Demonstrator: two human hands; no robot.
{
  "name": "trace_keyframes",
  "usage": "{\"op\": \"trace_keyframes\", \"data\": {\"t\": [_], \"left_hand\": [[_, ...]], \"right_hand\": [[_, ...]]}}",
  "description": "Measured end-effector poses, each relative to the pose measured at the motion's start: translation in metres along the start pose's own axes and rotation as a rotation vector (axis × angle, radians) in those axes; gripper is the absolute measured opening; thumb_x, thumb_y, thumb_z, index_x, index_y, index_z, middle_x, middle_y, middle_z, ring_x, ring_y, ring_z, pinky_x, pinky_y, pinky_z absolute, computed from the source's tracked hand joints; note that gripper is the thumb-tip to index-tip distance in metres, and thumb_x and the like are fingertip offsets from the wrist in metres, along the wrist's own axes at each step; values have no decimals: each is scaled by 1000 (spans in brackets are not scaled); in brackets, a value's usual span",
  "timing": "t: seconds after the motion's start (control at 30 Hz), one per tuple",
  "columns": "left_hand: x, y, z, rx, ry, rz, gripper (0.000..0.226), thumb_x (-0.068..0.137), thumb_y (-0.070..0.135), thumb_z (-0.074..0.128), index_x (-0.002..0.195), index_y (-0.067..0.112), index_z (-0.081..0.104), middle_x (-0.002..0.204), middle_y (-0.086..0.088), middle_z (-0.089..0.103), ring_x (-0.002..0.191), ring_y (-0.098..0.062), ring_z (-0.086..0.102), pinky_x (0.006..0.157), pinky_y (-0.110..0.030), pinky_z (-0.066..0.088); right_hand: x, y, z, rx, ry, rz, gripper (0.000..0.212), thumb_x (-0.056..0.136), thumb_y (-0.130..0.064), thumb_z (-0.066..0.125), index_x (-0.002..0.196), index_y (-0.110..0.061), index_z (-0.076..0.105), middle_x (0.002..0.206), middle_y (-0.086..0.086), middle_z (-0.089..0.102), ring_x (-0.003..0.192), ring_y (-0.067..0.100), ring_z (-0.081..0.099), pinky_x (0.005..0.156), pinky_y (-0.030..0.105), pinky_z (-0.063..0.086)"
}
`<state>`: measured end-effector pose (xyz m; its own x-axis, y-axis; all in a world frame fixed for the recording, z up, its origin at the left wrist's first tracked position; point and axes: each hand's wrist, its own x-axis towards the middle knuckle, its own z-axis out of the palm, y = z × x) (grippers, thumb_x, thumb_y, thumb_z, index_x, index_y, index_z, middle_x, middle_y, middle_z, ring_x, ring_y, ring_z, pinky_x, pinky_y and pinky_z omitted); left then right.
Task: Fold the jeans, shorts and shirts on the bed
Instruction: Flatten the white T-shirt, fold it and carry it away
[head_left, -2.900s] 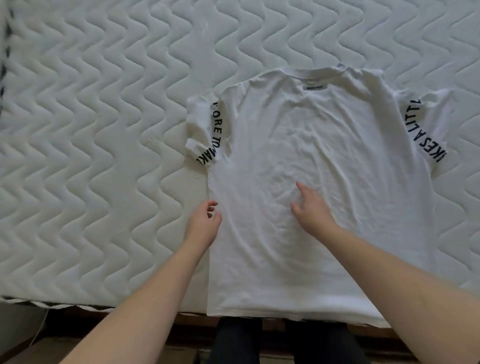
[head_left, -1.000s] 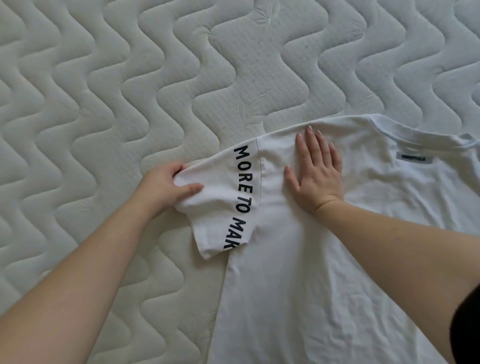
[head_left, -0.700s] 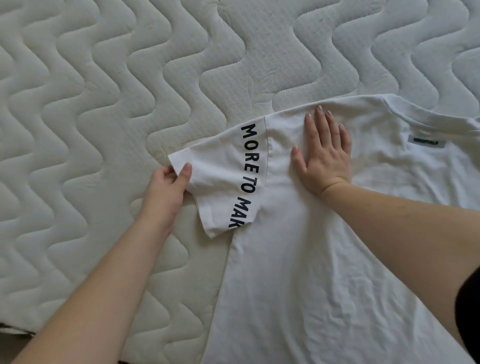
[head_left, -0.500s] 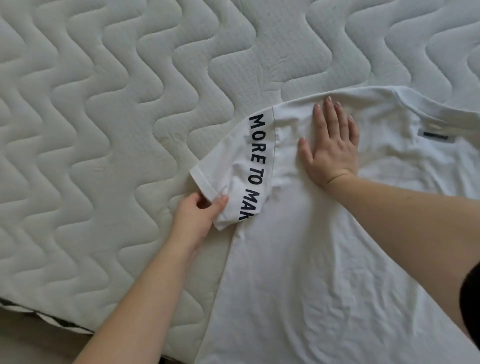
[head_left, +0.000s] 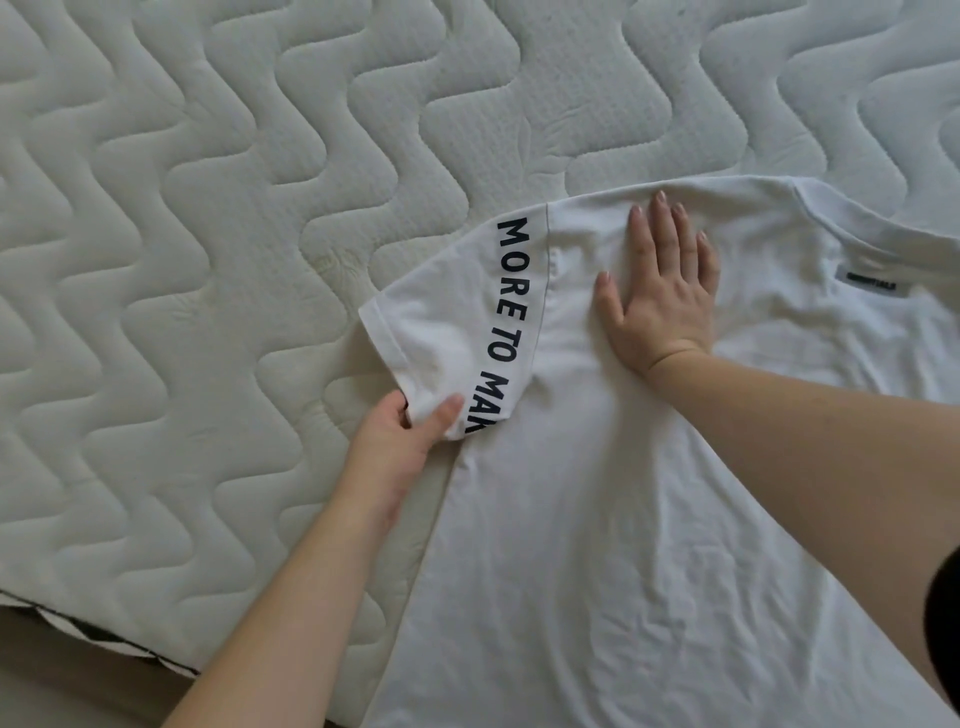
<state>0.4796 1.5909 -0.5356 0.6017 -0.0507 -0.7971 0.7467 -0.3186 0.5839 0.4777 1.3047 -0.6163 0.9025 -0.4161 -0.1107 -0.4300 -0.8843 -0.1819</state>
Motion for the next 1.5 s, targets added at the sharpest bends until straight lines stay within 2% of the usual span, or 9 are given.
{"op": "trace_keyframes", "data": {"t": [0.13, 0.27, 0.4, 0.53, 0.63, 0.8, 0.97, 1.2, 1.5], "left_hand": [[-6, -6, 3, -114, 104, -34, 24, 88, 11, 70, 108, 16, 60, 88, 1, 76, 64, -11, 70, 50, -22, 51], [-9, 2, 2, 145, 37, -272, 27, 85, 31, 74, 100, 15, 57, 62, -2, 66, 39, -12, 52, 41, -22, 45], [0, 15, -17, 949, 219, -61, 49, 80, 67, 59, 73, 19, 54, 61, 2, 61, 65, -25, 62, 59, -32, 45], [24, 49, -26, 673, 443, 419, 31, 89, 44, 61, 101, 16, 57, 94, -4, 60, 89, -27, 57, 78, -37, 45], [58, 82, -28, 819, 273, 337, 37, 89, 39, 65, 117, 14, 60, 119, -15, 52, 110, -30, 52, 103, -38, 40], [76, 125, -26, 1019, -59, 214, 24, 75, 26, 78, 73, 23, 54, 85, -1, 54, 80, -20, 50, 66, -28, 40], [71, 126, -32, 744, -183, 104, 47, 75, 15, 79, 112, 28, 54, 90, -5, 67, 81, -26, 65, 74, -37, 53], [65, 103, -31, 1003, 493, 575, 45, 76, 12, 68, 118, 19, 58, 108, -12, 56, 103, -36, 51, 85, -44, 41], [13, 41, 55, 1139, 52, 991, 37, 85, 18, 54, 121, 11, 62, 125, -6, 59, 122, -27, 53, 99, -39, 37]], "right_hand": [[0, 0, 0, 0, 8, -2, 70, 95, -54, 31, 155, -23, 13, 164, 2, 11, 150, 17, 4, 119, 33, -6], [0, 0, 1, 0, 9, -1, 70, 95, -53, 31, 155, -23, 14, 163, 2, 12, 150, 17, 4, 119, 32, -6], [0, 0, 0, 1, 6, -1, 70, 95, -53, 31, 155, -22, 13, 163, 2, 11, 150, 17, 3, 119, 33, -6], [0, 0, 0, -2, 3, 0, 70, 95, -53, 30, 155, -22, 12, 164, 2, 10, 150, 17, 2, 120, 34, -7], [0, -1, -1, -5, -9, 2, 70, 95, -53, 30, 155, -22, 11, 164, 2, 9, 150, 17, 2, 120, 33, -8], [-1, -1, 0, -17, -18, 4, 70, 95, -53, 29, 156, -22, 11, 164, 1, 8, 151, 16, 0, 120, 37, -4], [0, 0, 0, -28, -23, 9, 70, 96, -53, 29, 156, -22, 11, 164, 1, 8, 150, 15, -1, 120, 36, -4], [0, 0, 2, -34, -22, 9, 70, 95, -53, 30, 155, -22, 12, 164, 2, 9, 151, 17, 1, 121, 37, -2], [1, -1, 1, -29, -12, -10, 70, 94, -51, 32, 155, -21, 15, 163, 3, 12, 150, 18, 7, 121, 38, 1]]}}
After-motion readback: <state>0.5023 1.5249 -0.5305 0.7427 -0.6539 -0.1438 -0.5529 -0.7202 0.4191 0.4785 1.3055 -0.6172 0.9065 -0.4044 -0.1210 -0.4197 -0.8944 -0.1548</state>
